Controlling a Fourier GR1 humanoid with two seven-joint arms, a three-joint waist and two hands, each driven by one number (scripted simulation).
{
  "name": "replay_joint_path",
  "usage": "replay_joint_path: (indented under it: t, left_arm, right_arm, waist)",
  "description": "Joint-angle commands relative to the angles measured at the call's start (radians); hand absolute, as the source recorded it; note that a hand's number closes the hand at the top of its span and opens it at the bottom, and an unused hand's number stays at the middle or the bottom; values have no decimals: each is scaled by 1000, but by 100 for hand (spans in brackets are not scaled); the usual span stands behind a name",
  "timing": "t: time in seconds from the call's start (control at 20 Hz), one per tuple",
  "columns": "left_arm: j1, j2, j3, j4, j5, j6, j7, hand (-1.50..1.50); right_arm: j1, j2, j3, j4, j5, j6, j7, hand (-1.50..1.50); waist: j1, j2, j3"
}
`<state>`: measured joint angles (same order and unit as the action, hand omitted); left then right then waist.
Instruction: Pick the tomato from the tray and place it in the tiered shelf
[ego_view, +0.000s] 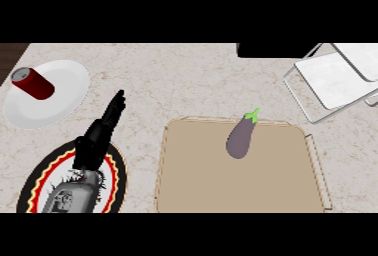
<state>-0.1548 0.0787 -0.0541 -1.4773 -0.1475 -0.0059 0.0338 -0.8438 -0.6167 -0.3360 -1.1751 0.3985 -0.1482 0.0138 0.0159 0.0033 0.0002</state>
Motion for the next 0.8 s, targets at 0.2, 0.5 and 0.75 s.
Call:
replay_joint_path:
  t: [0.2,0.5,0.75]
  left_arm:
    - [1,1,13,10,2,-10,-20,0]
    - [-48,-4,13,14,3,-10,17,0]
    - [-78,14,48,66,2,-8,16,0]
  right_arm:
    - [-66,-58,-56,257,-52,10,-184,150]
    - [-93,-101,5,393,171,-180,-26,-150]
    - [-30,-119,-73,346,47,-111,-75,-150]
  waist:
    - [-4,0,0]
    - [5,4,0]
    - [-16,-3,0]
